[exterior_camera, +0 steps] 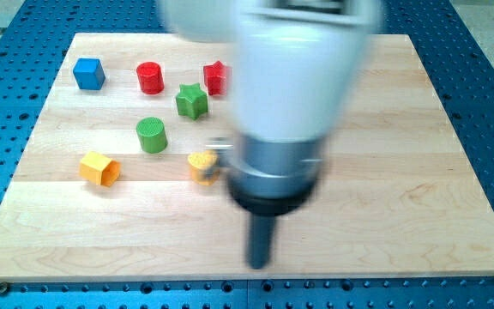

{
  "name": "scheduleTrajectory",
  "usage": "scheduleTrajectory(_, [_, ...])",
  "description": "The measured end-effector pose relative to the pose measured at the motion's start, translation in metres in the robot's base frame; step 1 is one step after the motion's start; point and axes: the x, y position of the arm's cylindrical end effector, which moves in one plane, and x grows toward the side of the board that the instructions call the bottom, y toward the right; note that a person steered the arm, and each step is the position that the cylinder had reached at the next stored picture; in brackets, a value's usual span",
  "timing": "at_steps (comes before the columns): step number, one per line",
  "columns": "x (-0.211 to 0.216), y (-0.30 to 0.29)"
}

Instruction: Move the yellow hexagon vertically below the blue cube

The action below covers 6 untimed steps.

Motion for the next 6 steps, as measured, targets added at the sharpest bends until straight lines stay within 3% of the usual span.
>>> scheduleTrajectory(1, [-0.024,-0.084])
scheduleTrajectory(2, [-0.075,-0.073])
scheduleTrajectory(3, [-0.12,-0.102])
scheduleTrajectory(4, [-0.132,-0.148])
scheduleTrajectory(5, [-0.095,-0.173])
scheduleTrajectory(6, [-0.092,-0.18])
